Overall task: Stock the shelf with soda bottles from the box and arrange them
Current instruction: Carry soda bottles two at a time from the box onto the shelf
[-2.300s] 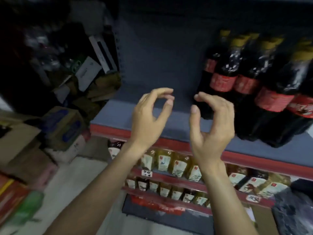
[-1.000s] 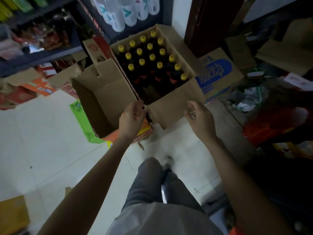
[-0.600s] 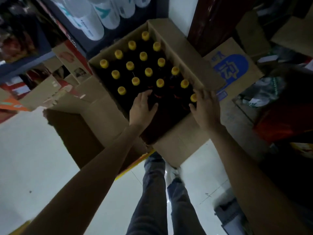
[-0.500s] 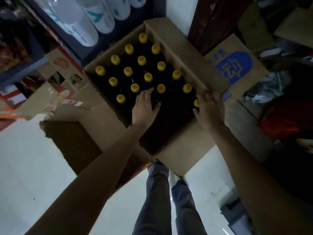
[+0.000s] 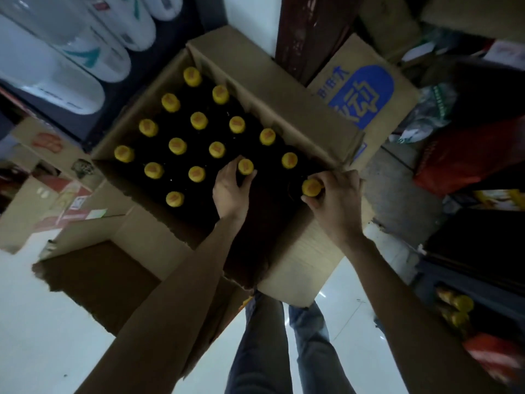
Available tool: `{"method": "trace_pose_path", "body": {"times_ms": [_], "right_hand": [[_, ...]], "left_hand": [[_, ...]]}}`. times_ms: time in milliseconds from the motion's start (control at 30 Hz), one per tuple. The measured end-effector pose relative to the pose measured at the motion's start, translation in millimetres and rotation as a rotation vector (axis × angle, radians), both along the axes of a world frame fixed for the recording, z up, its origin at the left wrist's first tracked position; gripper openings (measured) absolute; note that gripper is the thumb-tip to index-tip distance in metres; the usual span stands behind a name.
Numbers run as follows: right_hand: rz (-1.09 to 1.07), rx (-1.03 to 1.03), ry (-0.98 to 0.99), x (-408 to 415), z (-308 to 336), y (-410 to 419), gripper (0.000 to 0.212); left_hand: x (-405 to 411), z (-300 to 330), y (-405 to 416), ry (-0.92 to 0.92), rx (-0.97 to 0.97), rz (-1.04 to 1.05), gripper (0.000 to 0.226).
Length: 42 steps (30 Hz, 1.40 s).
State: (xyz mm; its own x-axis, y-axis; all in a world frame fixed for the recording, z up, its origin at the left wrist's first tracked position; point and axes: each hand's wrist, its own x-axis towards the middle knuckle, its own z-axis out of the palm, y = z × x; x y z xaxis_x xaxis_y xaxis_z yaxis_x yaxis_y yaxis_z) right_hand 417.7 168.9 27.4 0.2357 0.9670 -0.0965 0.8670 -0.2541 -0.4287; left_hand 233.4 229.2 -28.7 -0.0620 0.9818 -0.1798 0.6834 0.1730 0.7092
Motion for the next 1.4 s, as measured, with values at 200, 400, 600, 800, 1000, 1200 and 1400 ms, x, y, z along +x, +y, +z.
{"method": "trace_pose_path", "body": {"times_ms": [200, 400, 600, 800, 1000, 1200, 1400], "right_hand": [[-0.202, 0.294, 0.368, -16.4, 70.4, -29.6, 0.033], [-0.228, 0.537, 0.694, -14.7, 140.3, -74.5, 0.024], [-0.368, 0.68, 0.799, 0.4, 186.0, -141.0, 0.03], [-0.64, 0.718, 0.583, 15.9, 191.7, -263.3, 0.026], [-0.991, 0.786, 0.571, 19.7, 189.5, -438.5, 0.009], [-1.203, 0.808, 0.427, 20.0, 196.7, -610.3, 0.032], [-1.317, 0.837, 0.27, 55.1, 215.6, -734.0, 0.028]], "left_hand": [[-25.2, 51.7, -23.1, -0.163, 0.148, -0.068, 0.043], [-20.7, 166.7, -56.4, -0.446, 0.436, -0.386, 0.027], [13.5, 239.6, -93.5, -0.553, 0.451, -0.629, 0.036], [67.2, 259.2, -178.3, -0.59, 0.295, -0.815, 0.051], [117.1, 267.4, -314.0, -0.675, 0.171, -1.031, 0.012], [163.3, 262.3, -455.6, -0.731, 0.136, -1.218, 0.039], [225.6, 283.6, -577.8, -0.837, -0.012, -1.395, 0.03]]}}
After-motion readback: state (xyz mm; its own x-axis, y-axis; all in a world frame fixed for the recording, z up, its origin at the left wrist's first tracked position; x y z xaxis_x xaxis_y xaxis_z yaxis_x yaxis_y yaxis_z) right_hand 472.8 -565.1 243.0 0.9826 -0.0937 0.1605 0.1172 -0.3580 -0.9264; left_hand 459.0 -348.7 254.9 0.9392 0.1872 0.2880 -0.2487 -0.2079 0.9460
